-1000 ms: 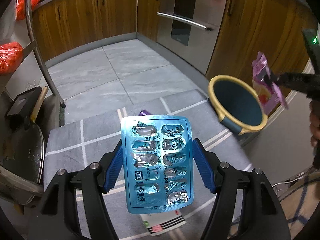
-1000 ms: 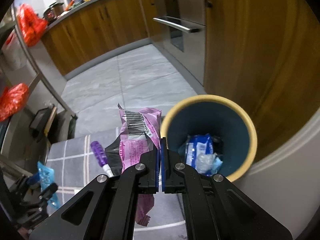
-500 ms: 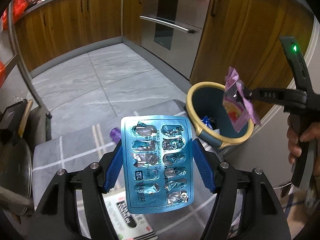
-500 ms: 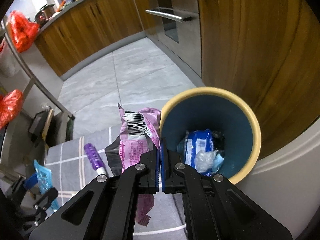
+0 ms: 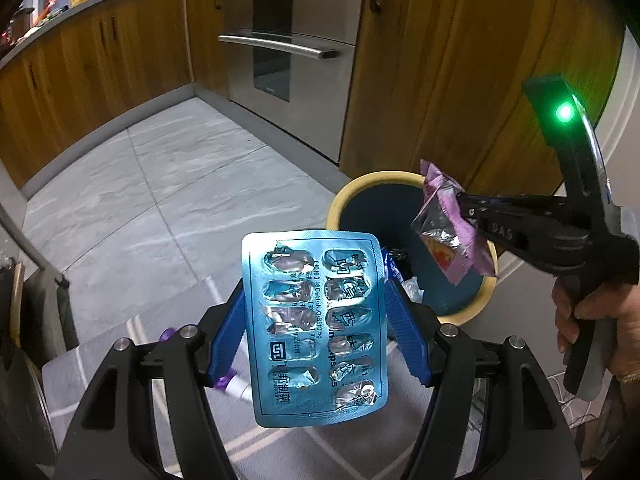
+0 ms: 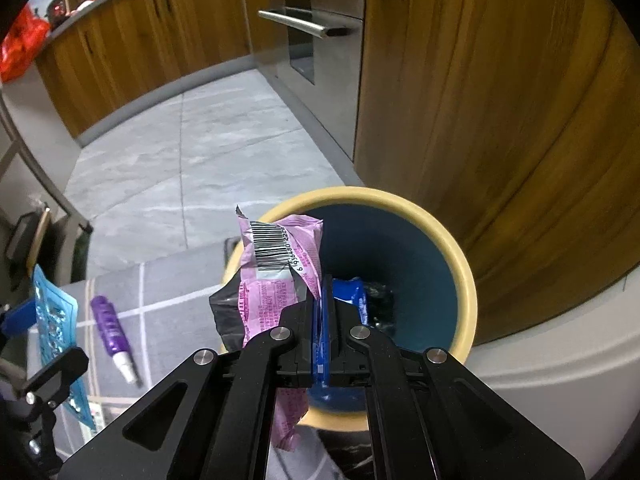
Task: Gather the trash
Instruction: 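Carry the pink wrapper over the bin with the right tool while the left tool carries the blue blister pack, then open the right tool over the bin while the left tool releases the blister pack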
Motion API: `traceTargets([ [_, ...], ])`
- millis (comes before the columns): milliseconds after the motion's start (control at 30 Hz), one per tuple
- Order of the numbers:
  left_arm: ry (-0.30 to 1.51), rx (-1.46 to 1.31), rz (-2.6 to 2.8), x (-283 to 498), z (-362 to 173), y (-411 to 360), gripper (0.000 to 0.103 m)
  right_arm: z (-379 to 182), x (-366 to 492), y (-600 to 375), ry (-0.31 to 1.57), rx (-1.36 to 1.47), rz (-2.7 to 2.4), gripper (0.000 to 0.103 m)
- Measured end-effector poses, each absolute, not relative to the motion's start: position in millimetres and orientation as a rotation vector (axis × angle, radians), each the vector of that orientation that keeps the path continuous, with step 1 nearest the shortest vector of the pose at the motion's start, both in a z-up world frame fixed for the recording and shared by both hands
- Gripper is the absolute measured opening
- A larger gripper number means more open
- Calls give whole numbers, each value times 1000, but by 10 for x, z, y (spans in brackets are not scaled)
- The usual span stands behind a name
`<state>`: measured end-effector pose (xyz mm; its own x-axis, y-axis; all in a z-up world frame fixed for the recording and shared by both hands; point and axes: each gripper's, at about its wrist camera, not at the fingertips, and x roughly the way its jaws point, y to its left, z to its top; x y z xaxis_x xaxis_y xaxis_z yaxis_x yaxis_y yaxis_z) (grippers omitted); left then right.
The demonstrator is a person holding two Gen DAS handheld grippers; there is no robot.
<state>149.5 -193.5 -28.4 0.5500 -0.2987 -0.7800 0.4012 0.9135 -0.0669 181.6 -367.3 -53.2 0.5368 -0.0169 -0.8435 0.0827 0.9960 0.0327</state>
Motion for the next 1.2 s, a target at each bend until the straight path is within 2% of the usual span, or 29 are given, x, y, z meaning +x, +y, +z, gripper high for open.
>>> traceTargets([
  [300,940,115,-474,1643,-532,-2130,66,-696,1921,-3763,1024,59,-86,3],
  [867,929,183,-570,1841,-640,-2384,66,-945,2079,-4088,1077,133,-203,3],
  [1200,907,383,-641,2027,-786,-2871,67,-1019,2093,-4283,1097,212,-261,3],
])
